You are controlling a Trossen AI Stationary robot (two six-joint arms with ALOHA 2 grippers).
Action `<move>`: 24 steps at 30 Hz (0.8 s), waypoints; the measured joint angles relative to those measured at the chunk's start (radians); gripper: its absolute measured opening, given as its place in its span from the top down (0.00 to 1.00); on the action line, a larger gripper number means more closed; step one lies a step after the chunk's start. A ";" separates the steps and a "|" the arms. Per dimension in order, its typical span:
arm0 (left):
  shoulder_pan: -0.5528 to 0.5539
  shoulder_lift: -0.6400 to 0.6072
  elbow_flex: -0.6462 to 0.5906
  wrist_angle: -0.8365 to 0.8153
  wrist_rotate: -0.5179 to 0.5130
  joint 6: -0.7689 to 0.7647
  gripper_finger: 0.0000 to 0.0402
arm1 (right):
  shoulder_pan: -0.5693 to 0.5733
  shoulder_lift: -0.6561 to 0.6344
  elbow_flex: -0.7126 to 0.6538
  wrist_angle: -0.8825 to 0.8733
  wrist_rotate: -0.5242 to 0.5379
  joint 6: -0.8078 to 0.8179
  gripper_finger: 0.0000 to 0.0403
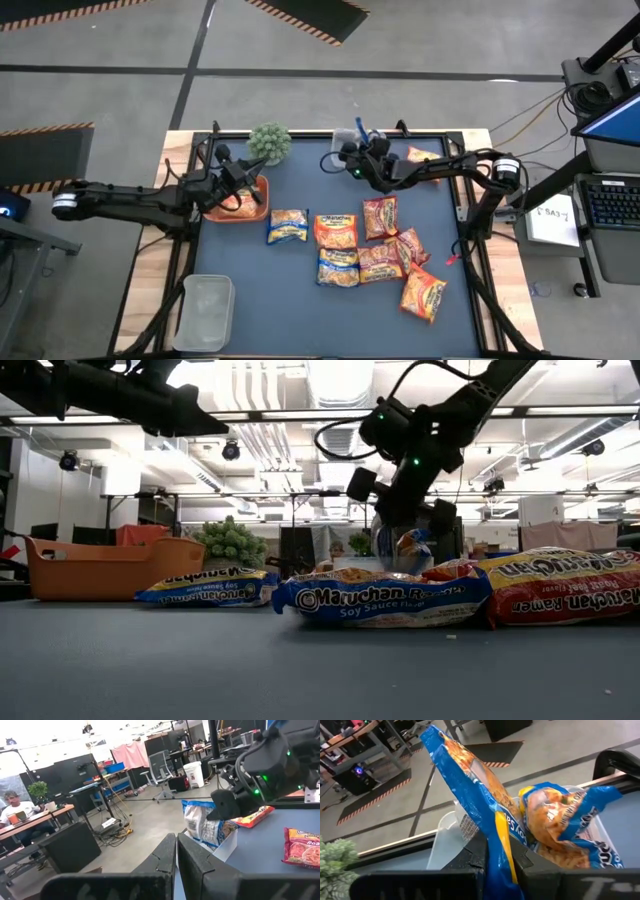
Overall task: Sort Maruchan noodles
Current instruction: Put the blue noodle pack into the transparent bin
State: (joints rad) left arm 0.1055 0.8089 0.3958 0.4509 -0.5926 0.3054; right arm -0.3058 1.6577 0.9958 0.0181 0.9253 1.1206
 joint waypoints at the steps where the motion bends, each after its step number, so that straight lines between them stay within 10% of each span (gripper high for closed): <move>1: 0.000 0.000 0.000 0.000 0.000 0.000 1.00 | 0.000 0.000 -0.004 0.000 0.000 0.000 0.96; 24: 0.000 0.002 0.000 0.004 0.000 0.000 1.00 | 0.000 -0.018 -0.046 -0.018 -0.016 -0.076 0.65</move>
State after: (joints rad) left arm 0.1055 0.8112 0.3958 0.4553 -0.5922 0.3054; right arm -0.3058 1.6394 0.9502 -0.0003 0.9089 1.0448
